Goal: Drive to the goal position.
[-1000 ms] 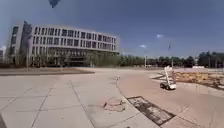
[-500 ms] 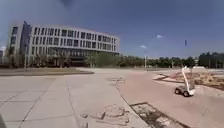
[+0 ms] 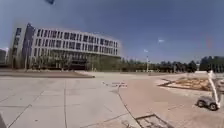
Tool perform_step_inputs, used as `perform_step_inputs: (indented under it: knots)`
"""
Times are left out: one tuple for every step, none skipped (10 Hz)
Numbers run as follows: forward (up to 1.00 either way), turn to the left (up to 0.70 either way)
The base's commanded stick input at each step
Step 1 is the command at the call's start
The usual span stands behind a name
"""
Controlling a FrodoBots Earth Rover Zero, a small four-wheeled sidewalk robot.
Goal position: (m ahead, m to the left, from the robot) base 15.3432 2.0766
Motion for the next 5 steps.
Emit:
perform_step_inputs:
  knots:
    - [0.70,0.01]
    - [0.70,0.01]
    - [0.70,0.01]
    - [0.70,0.01]
    - [0.70,0.01]
